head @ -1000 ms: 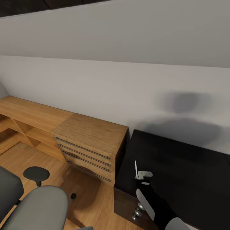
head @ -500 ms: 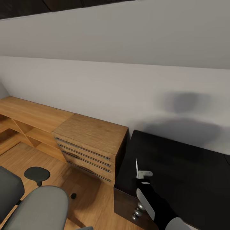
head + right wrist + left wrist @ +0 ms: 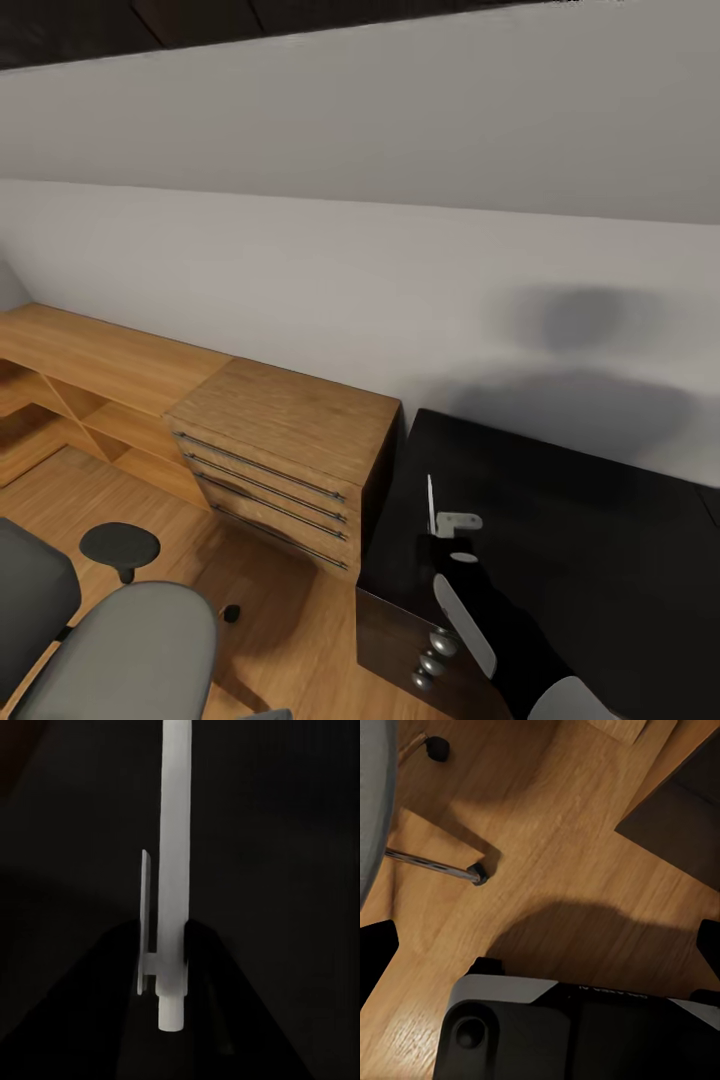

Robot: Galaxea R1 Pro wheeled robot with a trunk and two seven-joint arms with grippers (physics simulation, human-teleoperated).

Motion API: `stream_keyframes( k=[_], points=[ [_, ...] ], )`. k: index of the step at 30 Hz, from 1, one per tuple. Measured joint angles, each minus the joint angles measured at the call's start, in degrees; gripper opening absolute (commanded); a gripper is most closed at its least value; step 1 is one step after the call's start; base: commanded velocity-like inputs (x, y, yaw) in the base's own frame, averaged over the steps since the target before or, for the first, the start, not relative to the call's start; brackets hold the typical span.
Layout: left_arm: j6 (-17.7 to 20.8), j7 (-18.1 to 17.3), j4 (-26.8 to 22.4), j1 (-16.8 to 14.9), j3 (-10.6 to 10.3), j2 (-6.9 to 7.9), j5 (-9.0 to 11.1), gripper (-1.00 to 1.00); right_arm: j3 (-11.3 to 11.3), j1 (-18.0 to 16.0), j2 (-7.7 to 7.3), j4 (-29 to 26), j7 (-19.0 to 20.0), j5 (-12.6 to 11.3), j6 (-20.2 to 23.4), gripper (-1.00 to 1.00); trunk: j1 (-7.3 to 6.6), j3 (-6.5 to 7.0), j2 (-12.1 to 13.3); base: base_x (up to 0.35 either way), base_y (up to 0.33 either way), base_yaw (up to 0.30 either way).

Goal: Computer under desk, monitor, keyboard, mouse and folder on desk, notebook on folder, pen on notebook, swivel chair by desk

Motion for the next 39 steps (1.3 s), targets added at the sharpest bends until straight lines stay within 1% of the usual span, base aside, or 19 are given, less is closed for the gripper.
stream_keyframes(
  k=[2, 3, 4, 7, 10, 12, 14, 15, 17, 18, 26, 27, 32, 33, 39],
  points=[
    [0.0, 0.0, 0.0, -0.01, 0.02, 0.0, 0.0, 1.0, -0.03, 0.03, -0.41, -0.79, -0.05, -0.08, -0.1, -1.0, -0.44, 0.36, 0.8, 0.0, 0.0, 0.0],
    [0.0, 0.0, 0.0, -0.02, 0.02, 0.0, 0.0, 1.0, -0.04, 0.05, -0.84, -1.55, -0.03, -0.11, -0.11, -1.0, -0.66, 0.54, 1.21, 0.0, 0.0, 0.0],
    [0.0, 0.0, 0.0, 0.01, 0.02, 0.01, 0.0, 1.0, -0.09, 0.11, -1.77, -3.29, -0.06, -0.66, -0.09, -1.0, -0.88, 0.72, 1.61, 0.0, 0.0, 0.0],
    [0.0, 0.0, 0.0, -0.01, 0.0, 0.01, 0.0, 1.0, -0.21, 0.16, -2.6, -4.8, -0.05, -2.47, -0.06, -1.0, -1.54, 1.26, 2.82, 0.0, 0.0, 0.0],
    [0.0, 0.0, 0.0, -0.02, -0.01, 0.01, 0.0, 1.0, -0.22, 0.18, -4.16, -5.78, -0.11, -6.2, -0.3, -1.0, -2.2, 1.81, 4.02, 0.0, 0.0, -0.003],
    [0.0, 0.0, 0.0, -0.02, -0.02, 0.01, 0.0, 1.0, -0.22, 0.18, -4.5, -5.89, -0.12, -6.88, -0.36, -1.0, -2.64, 2.19, 4.83, 0.0, 0.0, -0.056],
    [0.0, 0.0, 0.0, -0.03, -0.04, -0.02, 0.0, 1.0, -0.72, 0.2, -4.91, -5.99, -0.12, -7.51, -0.43, -1.0, -3.08, 2.62, 5.63, 0.0, 0.0, -0.117],
    [0.0, 0.0, 0.0, 0.0, -0.04, -0.03, 0.0, 1.0, -1.39, 0.19, -5.08, -6.01, -0.11, -7.74, -0.43, -1.0, -3.3, 2.85, 6.03, 0.0, 0.0, -0.143],
    [0.0, 0.0, 0.0, -0.01, -0.05, -0.02, 0.0, 1.0, -2.13, 0.18, -5.19, -6.01, -0.1, -7.92, -0.44, -1.0, -3.74, 3.31, 6.84, 0.0, 0.0, -0.158],
    [0.0, 0.0, 0.0, -0.02, -0.02, -0.01, 0.01, 1.0, -2.74, 0.18, -5.26, -6.01, -0.1, -8.02, -0.43, -1.0, -3.75, 3.38, 6.86, 0.0, 0.0, -0.17],
    [0.0, 0.09, 0.0, -0.01, 0.09, 0.01, 0.08, 1.0, -4.51, 0.19, -5.4, -5.89, -0.05, -8.38, -0.52, -1.0, -3.75, 3.88, 6.86, 0.0, 0.0, -0.19],
    [0.0, 0.09, 0.0, -0.02, 0.11, 0.01, 0.13, 1.0, -5.39, 0.18, -5.52, -5.84, -0.05, -8.72, -0.51, -1.0, -3.75, 3.94, 6.86, 0.0, 0.0, -0.206],
    [0.0, 0.09, 0.0, -0.03, 0.12, 0.01, 0.16, 1.0, -6.52, 0.2, -5.62, -5.75, -0.03, -9.26, -0.59, -1.0, -3.75, 4.26, 6.86, 0.0, 0.0, -0.209],
    [0.0, 0.09, 0.0, -0.02, 0.18, 0.01, 0.17, 1.0, -8.43, 0.19, -5.65, -5.64, 0.02, -9.33, -0.59, -1.0, -3.75, 4.33, 6.86, 0.0, 0.0, -0.212],
    [0.0, 0.09, 0.0, -0.01, 0.13, 0.01, 0.17, 1.0, -10.11, 0.18, -5.65, -5.34, 0.19, -9.45, -0.66, -1.0, -3.75, 4.72, 6.86, 0.0, 0.0, -0.215]
  ],
)
